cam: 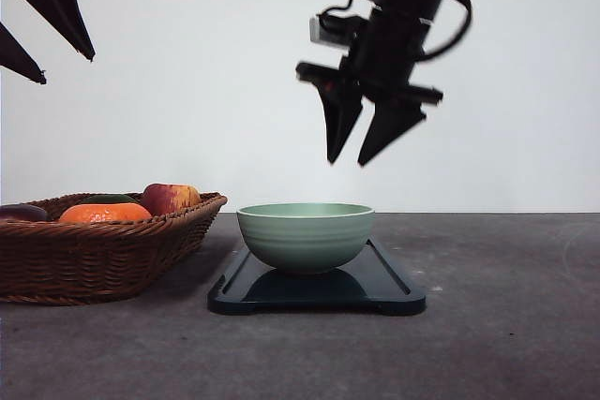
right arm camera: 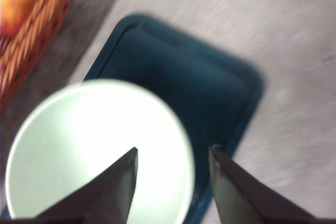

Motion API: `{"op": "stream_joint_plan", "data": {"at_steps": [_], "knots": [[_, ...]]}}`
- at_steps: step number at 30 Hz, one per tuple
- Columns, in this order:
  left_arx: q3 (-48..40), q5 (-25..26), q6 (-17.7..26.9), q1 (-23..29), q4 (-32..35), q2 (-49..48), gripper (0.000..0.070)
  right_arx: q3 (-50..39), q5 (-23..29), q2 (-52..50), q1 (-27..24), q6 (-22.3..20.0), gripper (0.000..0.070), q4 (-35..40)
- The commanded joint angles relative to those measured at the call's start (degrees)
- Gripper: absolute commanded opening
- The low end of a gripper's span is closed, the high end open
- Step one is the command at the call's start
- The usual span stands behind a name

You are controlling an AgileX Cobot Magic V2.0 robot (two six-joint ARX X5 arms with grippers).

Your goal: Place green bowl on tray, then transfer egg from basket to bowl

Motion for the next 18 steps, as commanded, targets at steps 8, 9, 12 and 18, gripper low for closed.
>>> {"op": "stream_joint_plan", "data": {"at_steps": [8,9,12,18], "knots": [[1.25,0.28,0.81,-0.11,0.69,0.46,0.0386,-30.02,-0.25,-20.62,-0.27,-0.31,0.0265,19.97],[1.25,0.28,0.81,-0.11,0.69,0.46,0.0386,-32.92,-0.26,-23.26,-0.36,-0.31,0.0265,21.01],[1.25,0.28,0.81,-0.12,0.68,0.46,0.0387,-41.44,-0.23,-32.19,-0.56,-0.29,0.0265,22.52],[1.25,0.28,0.81,-0.11,0.69,0.46,0.0387,-52.27,-0.16,-48.25,-0.56,0.6,0.0265,21.5]]}}
